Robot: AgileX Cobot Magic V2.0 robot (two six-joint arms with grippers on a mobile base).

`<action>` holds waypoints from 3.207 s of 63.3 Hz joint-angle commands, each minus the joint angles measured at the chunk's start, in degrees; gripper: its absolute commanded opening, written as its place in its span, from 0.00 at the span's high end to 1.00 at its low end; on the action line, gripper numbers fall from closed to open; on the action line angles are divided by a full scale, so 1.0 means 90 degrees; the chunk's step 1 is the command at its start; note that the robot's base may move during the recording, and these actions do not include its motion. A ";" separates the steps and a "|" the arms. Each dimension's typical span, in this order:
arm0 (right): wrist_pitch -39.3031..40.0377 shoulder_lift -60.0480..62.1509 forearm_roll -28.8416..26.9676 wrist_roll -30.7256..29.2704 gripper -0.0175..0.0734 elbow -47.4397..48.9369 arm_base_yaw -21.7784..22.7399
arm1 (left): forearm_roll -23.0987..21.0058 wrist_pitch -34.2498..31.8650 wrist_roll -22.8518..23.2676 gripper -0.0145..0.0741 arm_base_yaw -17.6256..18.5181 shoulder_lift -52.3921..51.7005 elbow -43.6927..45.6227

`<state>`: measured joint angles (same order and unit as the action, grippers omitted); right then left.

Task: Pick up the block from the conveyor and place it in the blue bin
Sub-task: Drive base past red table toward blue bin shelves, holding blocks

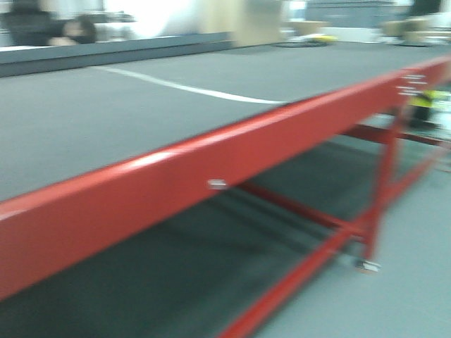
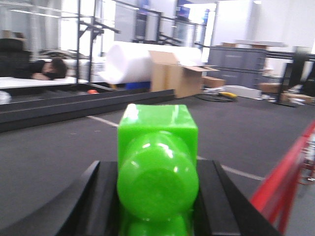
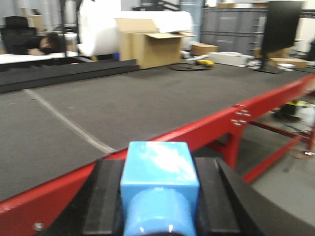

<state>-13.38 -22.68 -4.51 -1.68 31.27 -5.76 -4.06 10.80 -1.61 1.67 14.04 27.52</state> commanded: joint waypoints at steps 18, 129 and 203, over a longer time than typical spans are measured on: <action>0.0103 0.0024 0.0012 -0.0035 0.99 -0.0002 -0.0008 | -0.0011 -0.0121 0.0031 0.96 0.0036 -0.0020 -0.0005; 0.0103 0.0024 0.0012 -0.0035 0.99 -0.0002 -0.0008 | -0.0011 -0.0121 0.0031 0.96 0.0036 -0.0020 -0.0005; 0.0103 0.0024 0.0012 -0.0035 0.99 -0.0002 -0.0008 | -0.0011 -0.0121 0.0031 0.96 0.0036 -0.0020 -0.0005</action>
<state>-13.38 -22.58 -4.51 -1.68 31.27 -5.76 -4.06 10.80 -1.61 1.67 14.04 27.52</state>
